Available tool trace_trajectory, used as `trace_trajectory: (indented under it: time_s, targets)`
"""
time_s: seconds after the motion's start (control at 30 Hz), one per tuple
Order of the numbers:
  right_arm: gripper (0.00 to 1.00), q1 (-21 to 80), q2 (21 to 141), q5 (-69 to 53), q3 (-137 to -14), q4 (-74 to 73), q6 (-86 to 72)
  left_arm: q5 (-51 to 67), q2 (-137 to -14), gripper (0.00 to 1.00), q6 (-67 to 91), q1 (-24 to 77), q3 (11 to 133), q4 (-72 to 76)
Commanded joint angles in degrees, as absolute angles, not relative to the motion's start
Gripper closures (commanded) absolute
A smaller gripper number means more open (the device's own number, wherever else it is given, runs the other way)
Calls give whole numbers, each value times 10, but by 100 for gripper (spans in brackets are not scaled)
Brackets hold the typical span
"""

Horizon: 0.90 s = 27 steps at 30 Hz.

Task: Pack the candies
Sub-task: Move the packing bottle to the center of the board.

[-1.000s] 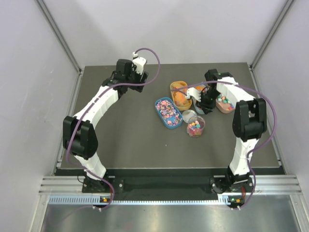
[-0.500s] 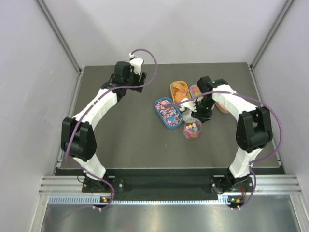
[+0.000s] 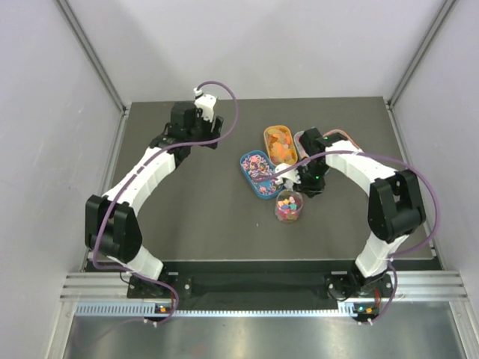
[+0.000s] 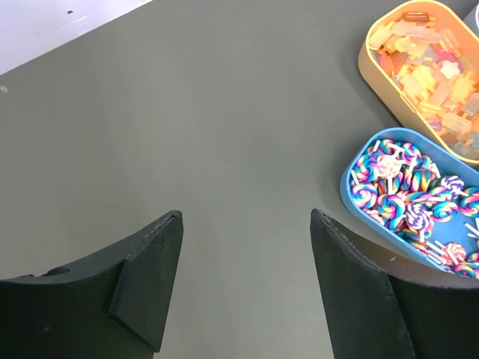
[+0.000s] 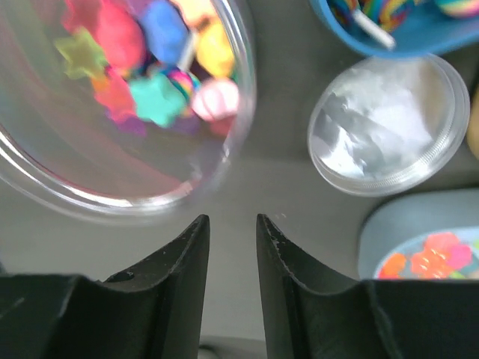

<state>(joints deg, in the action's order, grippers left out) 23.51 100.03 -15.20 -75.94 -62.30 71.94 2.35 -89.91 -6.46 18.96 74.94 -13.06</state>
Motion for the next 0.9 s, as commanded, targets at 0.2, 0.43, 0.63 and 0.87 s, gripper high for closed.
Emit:
trace_trajectory:
  time_s: [0.2,0.43,0.63,0.87]
  targets:
    - [71,179,989,-196,-766,-568,875,47,-876,27,-51,177,746,-124]
    - [70,184,1003,-243,-766,-606,979,30,-867,27,-69,170,720,-130]
    - [71,186,1042,-236,-780,-609,1000,25,-866,27,-78,161,713,-134]
    - [71,192,1093,-233,-823,-591,983,26,-876,27,-79,158,712,-139]
